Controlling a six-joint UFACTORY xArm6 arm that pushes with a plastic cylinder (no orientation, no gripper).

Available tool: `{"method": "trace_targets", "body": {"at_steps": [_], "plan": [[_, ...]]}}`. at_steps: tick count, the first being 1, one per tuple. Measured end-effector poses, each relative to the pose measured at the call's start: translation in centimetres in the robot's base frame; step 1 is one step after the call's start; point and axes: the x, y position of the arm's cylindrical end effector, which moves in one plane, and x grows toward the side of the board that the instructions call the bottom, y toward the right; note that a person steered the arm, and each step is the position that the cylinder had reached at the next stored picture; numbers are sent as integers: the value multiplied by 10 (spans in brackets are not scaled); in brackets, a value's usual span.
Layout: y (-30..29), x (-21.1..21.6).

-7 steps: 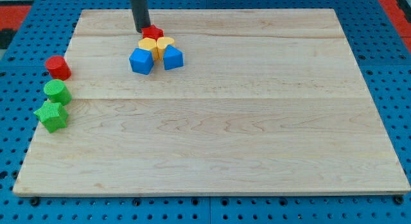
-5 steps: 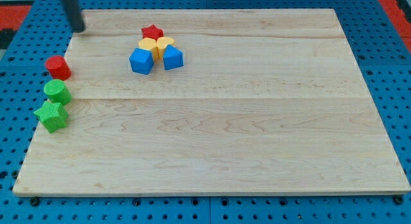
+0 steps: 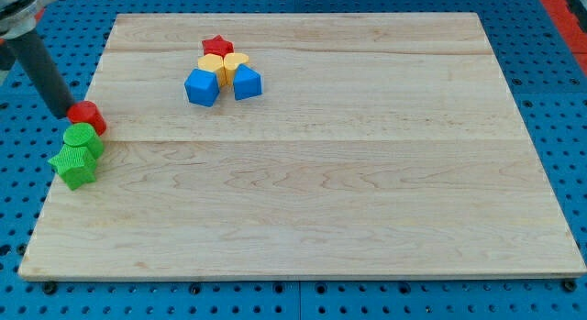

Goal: Move the red circle towards the blue triangle

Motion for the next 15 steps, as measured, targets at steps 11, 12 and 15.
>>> {"method": "trace_targets", "body": {"at_steps": [11,12,15], "plan": [[300,-3],[317,-19],[273,1]]}}
